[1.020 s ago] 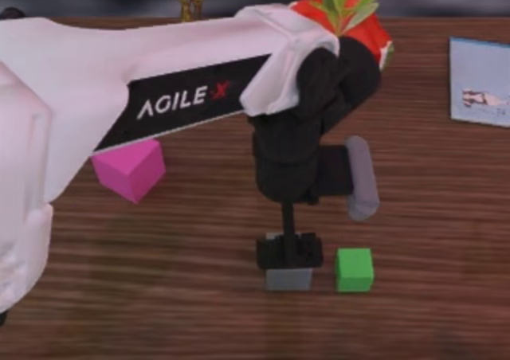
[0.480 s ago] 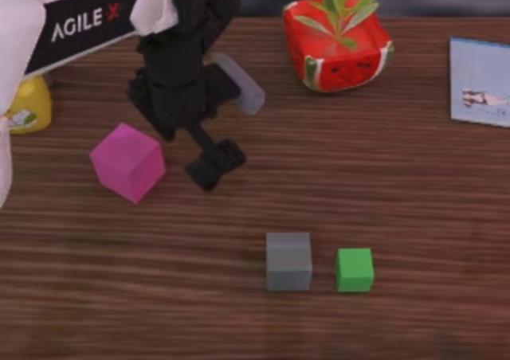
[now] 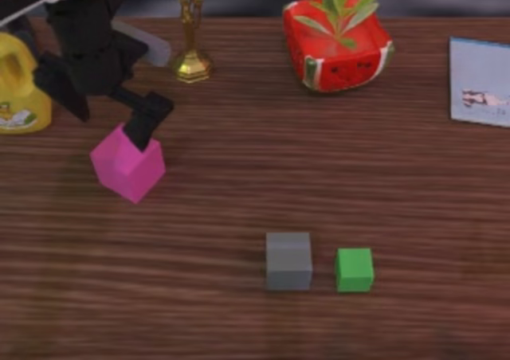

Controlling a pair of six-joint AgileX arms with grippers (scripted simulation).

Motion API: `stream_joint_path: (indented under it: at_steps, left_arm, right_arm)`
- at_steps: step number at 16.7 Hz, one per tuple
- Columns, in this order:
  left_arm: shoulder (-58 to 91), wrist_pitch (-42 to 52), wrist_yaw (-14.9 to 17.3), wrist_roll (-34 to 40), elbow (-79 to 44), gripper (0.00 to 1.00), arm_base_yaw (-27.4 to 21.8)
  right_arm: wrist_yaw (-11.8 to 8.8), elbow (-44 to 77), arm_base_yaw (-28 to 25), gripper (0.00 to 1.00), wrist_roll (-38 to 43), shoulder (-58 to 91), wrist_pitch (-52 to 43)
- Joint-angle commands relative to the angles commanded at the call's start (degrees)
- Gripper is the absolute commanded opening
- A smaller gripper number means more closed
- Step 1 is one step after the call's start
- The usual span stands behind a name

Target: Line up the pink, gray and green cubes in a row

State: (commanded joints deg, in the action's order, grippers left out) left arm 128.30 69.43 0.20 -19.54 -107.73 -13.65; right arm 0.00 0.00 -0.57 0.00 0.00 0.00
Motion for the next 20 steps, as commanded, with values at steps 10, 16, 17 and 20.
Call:
stream_joint_path:
  at_steps: [10, 16, 17, 20]
  left_arm:
    - [4.46, -14.06, 0.05, -0.10, 9.13, 1.00, 0.07]
    - [5.77, -17.08, 0.06, -0.15, 11.32, 1.00, 0.08]
    - [5.77, -17.08, 0.06, -0.15, 11.32, 0.92, 0.08]
    - [5.77, -17.08, 0.06, -0.15, 11.32, 0.70, 0.08]
  right_arm:
    - [0.00, 0.00, 0.00, 1.00, 0.00, 0.00, 0.00]
    - [0.00, 0.00, 0.00, 1.00, 0.00, 0.00, 0.00]
    - [0.00, 0.00, 0.00, 1.00, 0.00, 0.00, 0.00]
    - [0.00, 0.00, 0.00, 1.00, 0.00, 0.00, 0.00]
